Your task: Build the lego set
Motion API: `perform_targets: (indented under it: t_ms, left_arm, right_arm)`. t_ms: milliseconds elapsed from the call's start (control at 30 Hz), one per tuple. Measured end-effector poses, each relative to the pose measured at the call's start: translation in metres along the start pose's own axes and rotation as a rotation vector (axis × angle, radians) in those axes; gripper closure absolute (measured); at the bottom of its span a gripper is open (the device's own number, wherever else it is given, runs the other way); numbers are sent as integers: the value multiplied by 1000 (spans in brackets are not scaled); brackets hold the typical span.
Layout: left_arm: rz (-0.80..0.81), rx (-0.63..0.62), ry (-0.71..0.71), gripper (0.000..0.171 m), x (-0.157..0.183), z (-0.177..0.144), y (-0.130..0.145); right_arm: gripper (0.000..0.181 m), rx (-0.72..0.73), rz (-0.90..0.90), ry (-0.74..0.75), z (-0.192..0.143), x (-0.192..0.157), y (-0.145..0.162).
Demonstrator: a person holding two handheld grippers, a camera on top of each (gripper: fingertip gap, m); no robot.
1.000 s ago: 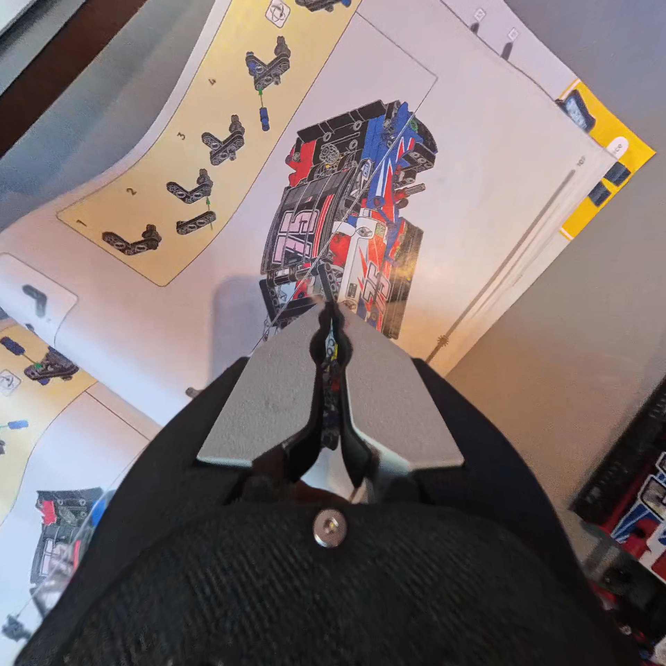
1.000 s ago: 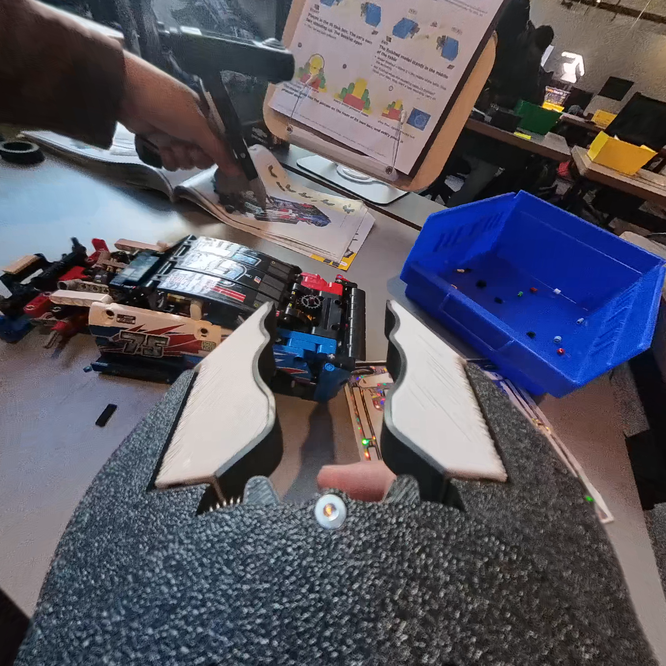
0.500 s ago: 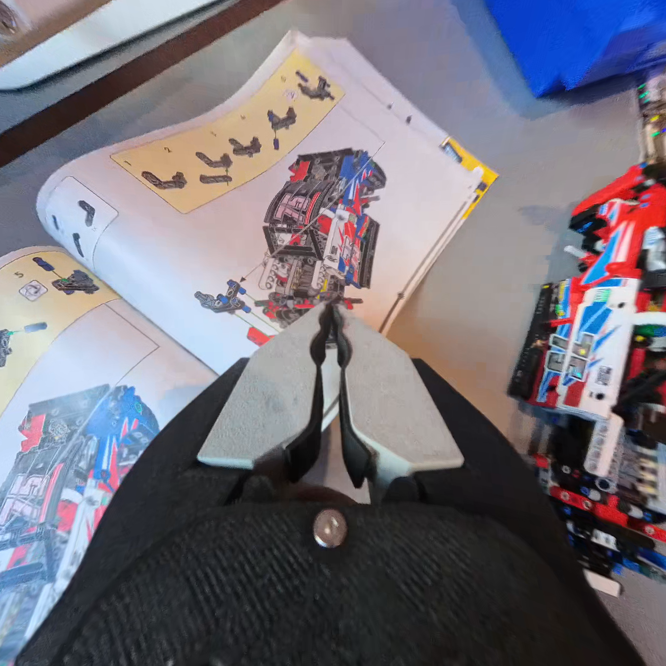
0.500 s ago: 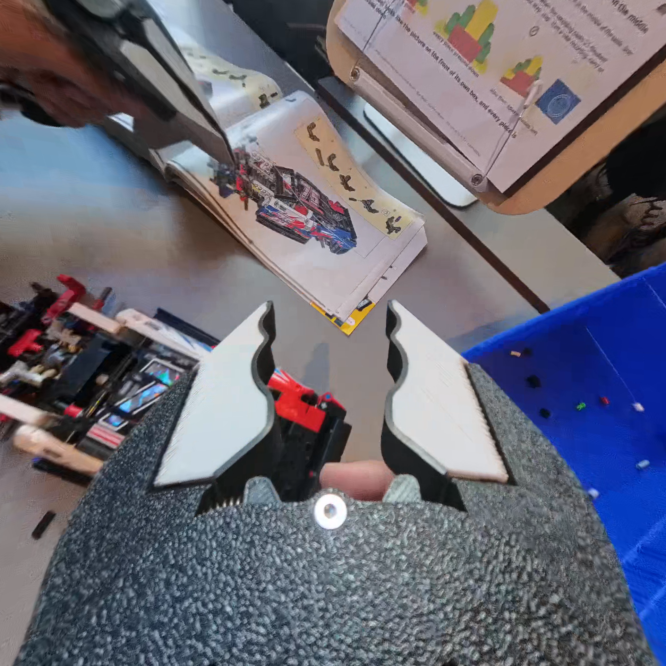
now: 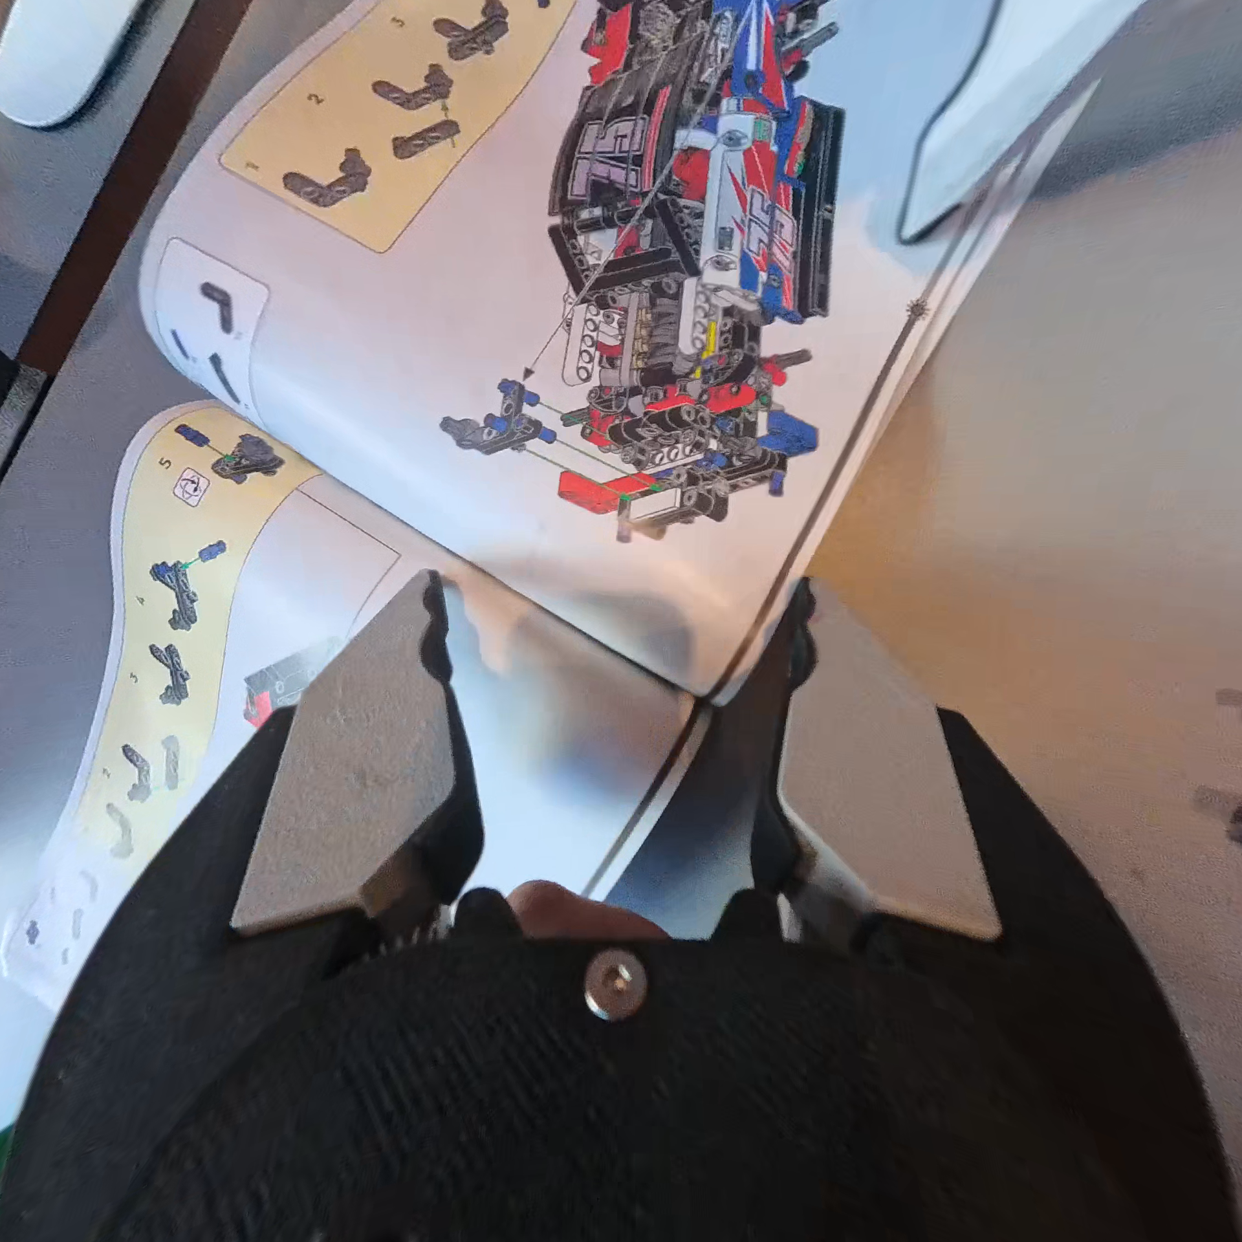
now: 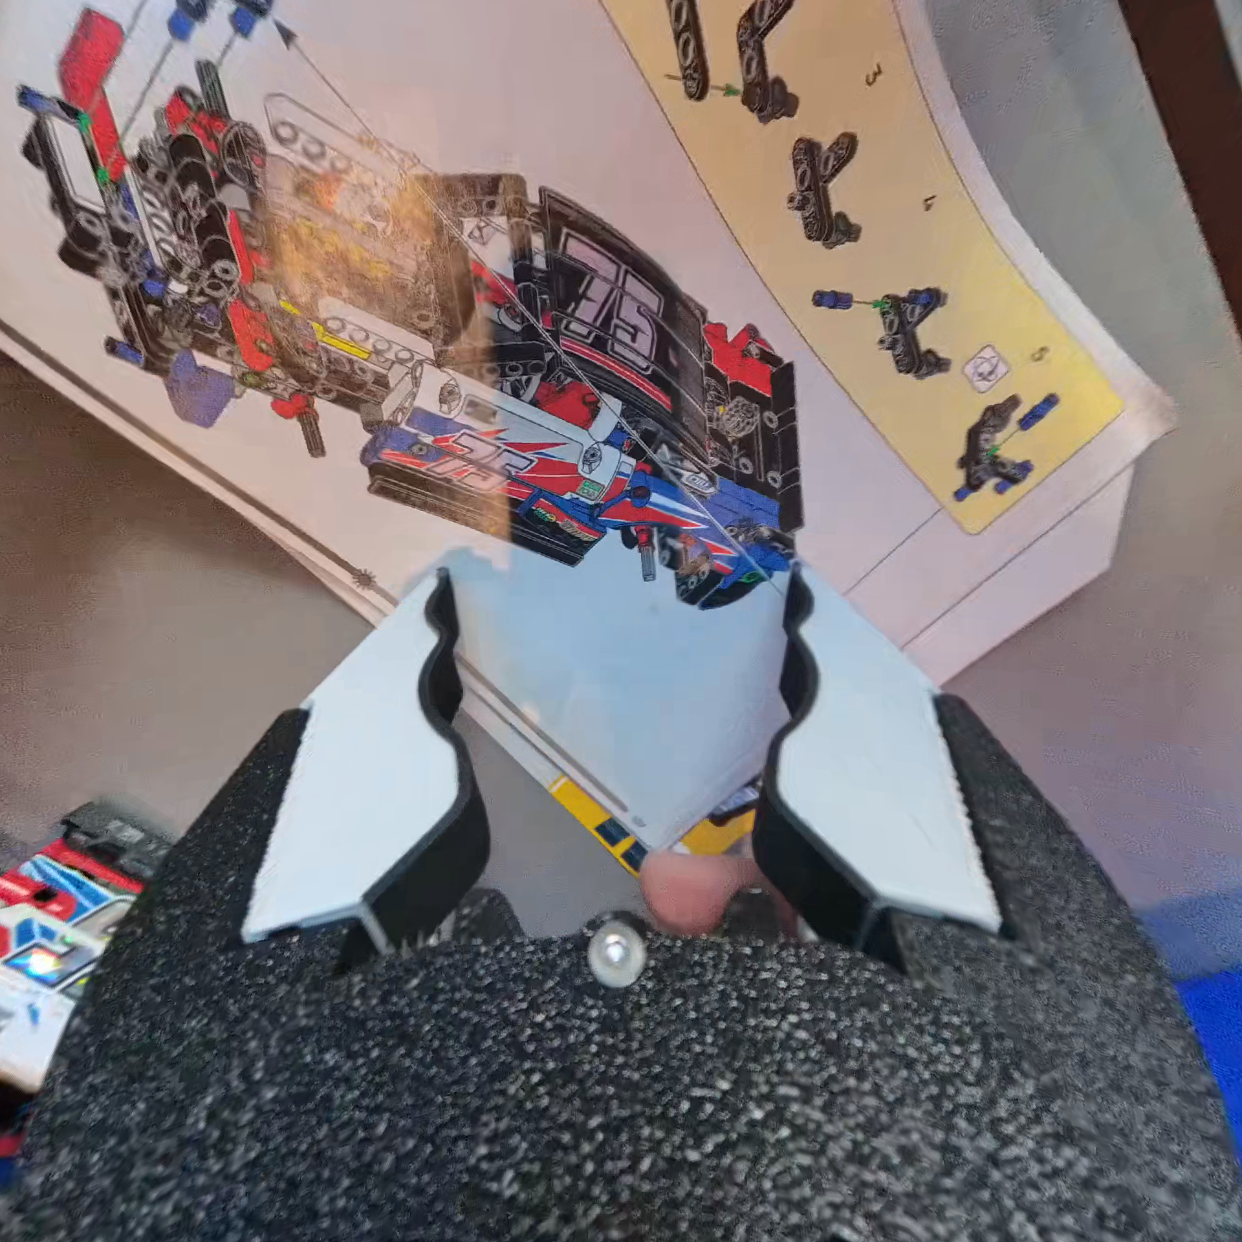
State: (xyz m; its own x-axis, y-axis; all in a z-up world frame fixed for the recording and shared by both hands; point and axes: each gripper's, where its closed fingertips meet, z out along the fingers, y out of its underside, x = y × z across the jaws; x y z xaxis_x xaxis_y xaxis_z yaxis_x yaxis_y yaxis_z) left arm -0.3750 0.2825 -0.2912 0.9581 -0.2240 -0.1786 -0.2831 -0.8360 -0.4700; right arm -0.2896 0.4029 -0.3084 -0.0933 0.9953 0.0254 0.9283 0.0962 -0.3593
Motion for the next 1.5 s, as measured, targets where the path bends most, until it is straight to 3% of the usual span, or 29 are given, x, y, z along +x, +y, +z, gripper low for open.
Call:
perform_targets:
  t_ms: [167,267,333,533,600,700,800,900,1067,1267,1400,1500]
  left_arm:
    - [108,30,15,67,2,-2,9]
    - [144,9,5,64,4,-1,12]
    - [148,16,6,68,7,0,10]
    - [131,14,44,74,15,2,8]
    - [133,12,44,74,15,1,9]
    - [131,3,41,74,15,1,9]
    - [131,0,40,74,15,1,9]
    - [144,-12,36,75,14,0,10]
    - [171,-38,-11,81,8,-10,12]
    - [146,123,-119,77,1,-47,-27]
    - [32,262,-192,73,-1,-56,-65]
    - [7,283,-260,75,-5,-52,-75]
  right_arm:
    - [88,72,12,-46,3,-3,-2]
    - [81,18,10,-44,2,-2,0]
    - [71,-8,41,-35,5,-1,-1]
    - [77,6,53,-23,4,-3,0]
    - [89,9,51,-21,3,-6,0]
    - [124,32,15,-41,0,-19,-4]
    - [136,17,-13,-47,-1,-25,-5]
    - [162,17,13,-43,-5,-22,-9]
    - [172,114,107,-64,-40,-15,-34]
    - [176,233,155,-159,-93,-33,-84]
    - [176,264,179,-235,-105,-56,-114]
    - [176,275,214,-267,-109,-65,-131]
